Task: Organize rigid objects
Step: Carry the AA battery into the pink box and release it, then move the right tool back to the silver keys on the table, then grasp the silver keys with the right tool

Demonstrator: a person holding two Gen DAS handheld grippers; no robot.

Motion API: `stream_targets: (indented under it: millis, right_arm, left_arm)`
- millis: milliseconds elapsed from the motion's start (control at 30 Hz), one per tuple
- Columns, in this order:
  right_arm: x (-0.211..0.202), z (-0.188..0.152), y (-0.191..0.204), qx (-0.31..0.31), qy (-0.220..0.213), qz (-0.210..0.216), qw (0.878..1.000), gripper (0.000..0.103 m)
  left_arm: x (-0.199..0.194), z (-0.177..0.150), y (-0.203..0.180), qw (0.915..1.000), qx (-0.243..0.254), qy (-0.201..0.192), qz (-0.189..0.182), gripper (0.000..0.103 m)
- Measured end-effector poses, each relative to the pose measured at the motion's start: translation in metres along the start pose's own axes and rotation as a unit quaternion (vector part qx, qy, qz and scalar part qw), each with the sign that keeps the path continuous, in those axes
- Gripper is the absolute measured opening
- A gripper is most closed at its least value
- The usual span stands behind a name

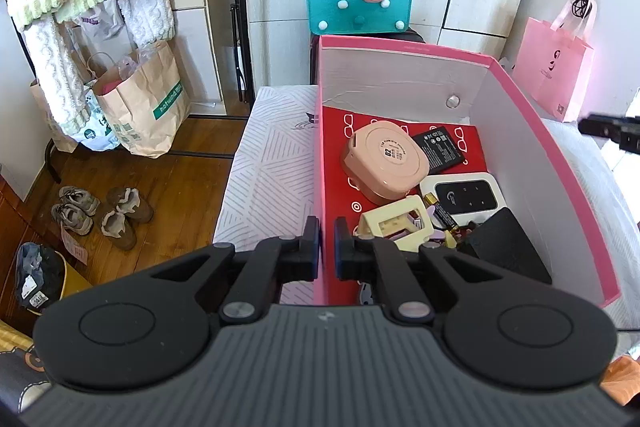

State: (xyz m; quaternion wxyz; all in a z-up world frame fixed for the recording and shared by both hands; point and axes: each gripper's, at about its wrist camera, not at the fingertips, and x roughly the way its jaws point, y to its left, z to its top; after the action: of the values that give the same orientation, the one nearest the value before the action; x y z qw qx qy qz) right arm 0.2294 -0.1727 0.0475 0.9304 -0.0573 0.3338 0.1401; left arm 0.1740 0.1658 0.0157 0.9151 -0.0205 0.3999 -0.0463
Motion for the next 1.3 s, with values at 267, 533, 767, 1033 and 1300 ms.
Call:
stream_targets:
  millis: [267, 533, 767, 1033, 1300]
  right_arm:
    - [0.019, -0.049, -0.019, 0.067, 0.001, -0.031, 0.997, 0.037]
    - [0.043, -0.063, -0.024, 0.094, 0.008, -0.005, 0.996, 0.048]
    - [0.072, -0.060, -0.005, 0.104, 0.005, -0.034, 0.994, 0.048]
    - [0.070, -0.064, -0.011, 0.125, -0.032, -0.051, 0.990, 0.005]
    - [0.050, -0.065, -0.021, 0.178, -0.017, 0.019, 0.984, 0.005]
  left_arm:
    - [0.001, 0.004, -0.005, 0.9999, 0.000, 0.005, 0.012, 0.006]
    - [0.005, 0.002, -0.004, 0.9998, -0.002, 0.005, 0.019, 0.006]
    - [0.004, -0.001, -0.005, 0.9997, -0.013, 0.000, 0.022, 0.006]
    - [0.003, 0.001, -0.004, 0.9997, -0.014, 0.004, 0.019, 0.006]
    - [0.003, 0.005, -0.006, 0.9998, 0.006, 0.006, 0.016, 0.006]
